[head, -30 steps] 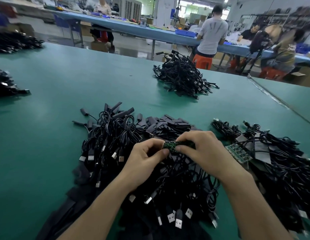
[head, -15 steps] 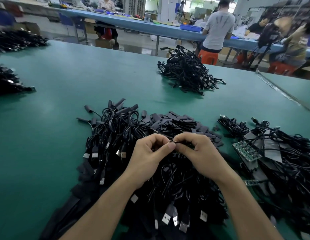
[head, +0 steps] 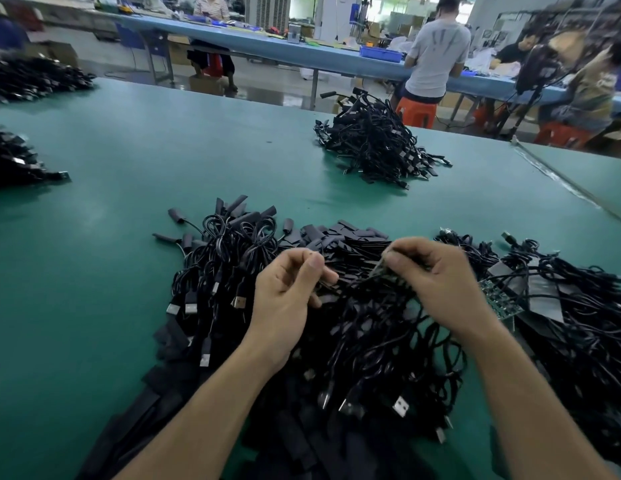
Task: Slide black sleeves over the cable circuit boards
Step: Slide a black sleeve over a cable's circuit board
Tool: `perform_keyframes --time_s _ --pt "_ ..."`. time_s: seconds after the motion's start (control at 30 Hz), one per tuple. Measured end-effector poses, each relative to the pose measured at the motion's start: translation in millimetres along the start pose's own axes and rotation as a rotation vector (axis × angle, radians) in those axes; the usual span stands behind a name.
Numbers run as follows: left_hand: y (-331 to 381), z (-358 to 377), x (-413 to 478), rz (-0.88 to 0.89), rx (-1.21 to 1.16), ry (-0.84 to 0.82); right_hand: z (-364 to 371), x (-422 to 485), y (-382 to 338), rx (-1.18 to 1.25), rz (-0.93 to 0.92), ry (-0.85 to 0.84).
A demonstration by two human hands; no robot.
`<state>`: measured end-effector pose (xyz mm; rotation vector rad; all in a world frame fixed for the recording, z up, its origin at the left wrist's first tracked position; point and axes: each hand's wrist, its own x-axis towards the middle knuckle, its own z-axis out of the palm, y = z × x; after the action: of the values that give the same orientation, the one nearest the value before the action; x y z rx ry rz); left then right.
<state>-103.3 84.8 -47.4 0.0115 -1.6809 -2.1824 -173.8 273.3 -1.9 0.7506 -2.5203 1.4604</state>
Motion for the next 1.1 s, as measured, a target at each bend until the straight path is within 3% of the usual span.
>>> perform_keyframes --time_s 0.1,0.2,0.27,0.37,0.43,0.5,0.6,0.7,0.9,1.1 --pt "15.9 3.7 0.4 0.217 -0.024 0.116 -34.1 -2.9 -2.3 -0.151 -0.003 0.178" --pt "30.8 -0.3 3.2 0.472 -0.01 0.365 -58.6 -3.6 -0.3 -0.385 0.098 0.338" --pt "36.3 -8.5 6.3 0.597 0.008 0.5 -66.6 -3.4 4.1 -0.584 0.195 0.346" --pt "40.3 -15.1 6.6 0.69 0.117 0.558 -57.4 -7.3 6.2 -0.849 0.36 0.229" --pt "39.7 -15.9 5.8 0.745 0.308 0.487 -42.6 -10.6 2.5 -0.872 0.329 0.158" --pt "36.2 -14.9 4.0 0.735 0.499 0.344 -23.3 -14.9 -4.5 -0.718 0.207 0.05" --pt "29.3 -13.7 0.4 0.641 0.799 0.114 8.1 -21.7 -9.6 -0.617 0.099 -0.13" --pt "21.9 -12.7 -5.6 0.508 1.033 -0.069 32.1 -29.5 -5.0 -0.691 0.136 -0.239" --pt "4.1 -16.4 -5.9 0.435 1.037 -0.076 38.0 -39.7 6.0 -0.617 0.111 -0.116" --pt "-3.2 -22.9 -2.3 0.428 0.932 -0.023 39.4 -47.8 11.1 -0.352 0.005 0.178"
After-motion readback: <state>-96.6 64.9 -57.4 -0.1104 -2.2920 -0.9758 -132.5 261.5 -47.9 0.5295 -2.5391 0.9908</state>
